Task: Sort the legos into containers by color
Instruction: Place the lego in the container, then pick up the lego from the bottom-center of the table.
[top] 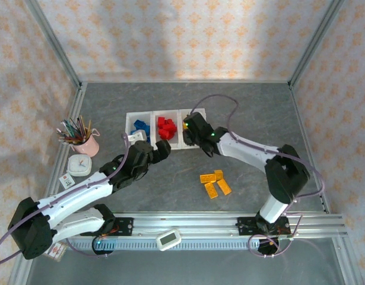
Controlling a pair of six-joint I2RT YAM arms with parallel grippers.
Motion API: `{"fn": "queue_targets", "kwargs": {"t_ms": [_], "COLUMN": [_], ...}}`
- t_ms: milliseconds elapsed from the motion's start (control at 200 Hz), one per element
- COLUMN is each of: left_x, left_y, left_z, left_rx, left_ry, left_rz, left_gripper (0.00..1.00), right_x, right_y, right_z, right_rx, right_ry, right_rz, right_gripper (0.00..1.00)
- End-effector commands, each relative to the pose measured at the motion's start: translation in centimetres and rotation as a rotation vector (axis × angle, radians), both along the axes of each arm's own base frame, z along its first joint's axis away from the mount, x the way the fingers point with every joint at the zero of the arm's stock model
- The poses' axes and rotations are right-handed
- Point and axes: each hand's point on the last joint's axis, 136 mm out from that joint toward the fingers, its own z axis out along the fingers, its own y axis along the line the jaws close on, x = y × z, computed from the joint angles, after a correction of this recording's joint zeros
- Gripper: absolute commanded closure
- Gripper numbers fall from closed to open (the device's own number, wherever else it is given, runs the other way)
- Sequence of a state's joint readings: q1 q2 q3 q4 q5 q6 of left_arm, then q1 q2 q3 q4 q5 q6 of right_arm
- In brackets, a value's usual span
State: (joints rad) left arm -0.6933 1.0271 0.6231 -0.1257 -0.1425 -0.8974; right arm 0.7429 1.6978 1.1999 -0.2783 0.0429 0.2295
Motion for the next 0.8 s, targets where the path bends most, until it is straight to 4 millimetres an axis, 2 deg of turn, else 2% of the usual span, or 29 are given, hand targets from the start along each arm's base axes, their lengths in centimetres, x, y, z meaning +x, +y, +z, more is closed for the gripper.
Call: {"fn": "queue_targets", "kwargs": {"t_ms": [0, 110, 175, 255, 415, 621, 726, 796], "left_x": [0.8, 1.2, 1.2, 1.2, 1.2, 1.0, 0.7, 0.4], "left_y": [0.4, 0.5, 0.7, 0.7, 0.9, 1.0, 0.7, 0.2], "left_z": [1.5, 1.3, 1.3, 0.9, 0.7, 1.0, 1.0, 0.9], "left_rx": [0.022, 0.027, 0.033, 0.039, 0.042, 0.056, 0.040, 0.027], "left_ry": [-0.033, -0.028, -0.025, -0.018, -0.012, -0.002, 0.005, 0.005], "left_rz": [-0.001, -0.001, 0.000, 0.000, 0.001, -0.003, -0.024, -0.044], "left_gripper": [0.01, 0.01, 0.01, 0.01, 0.01, 0.01, 0.01, 0.01], "right_x": [2.5, 4.8, 5.7, 6.1, 6.0, 3.9, 1.9, 0.2], "right_y": [-0.6, -0.9, -0.8, -0.6, -0.4, -1.4, -2.8, -4.3], "right_z": [-0.6, -1.6, -1.8, -1.7, -0.1, 2.1, 2.4, 2.0], "right_rx": [-0.059, -0.088, -0.093, -0.084, -0.055, -0.017, -0.005, -0.010], "right_ry": [-0.035, -0.024, -0.026, -0.030, -0.044, -0.046, -0.024, 0.004], "right_rz": [-0.033, -0.063, -0.069, -0.066, -0.061, -0.049, -0.066, -0.092], "right_gripper": [0.65, 0.64, 0.59, 0.53, 0.45, 0.41, 0.39, 0.38]}}
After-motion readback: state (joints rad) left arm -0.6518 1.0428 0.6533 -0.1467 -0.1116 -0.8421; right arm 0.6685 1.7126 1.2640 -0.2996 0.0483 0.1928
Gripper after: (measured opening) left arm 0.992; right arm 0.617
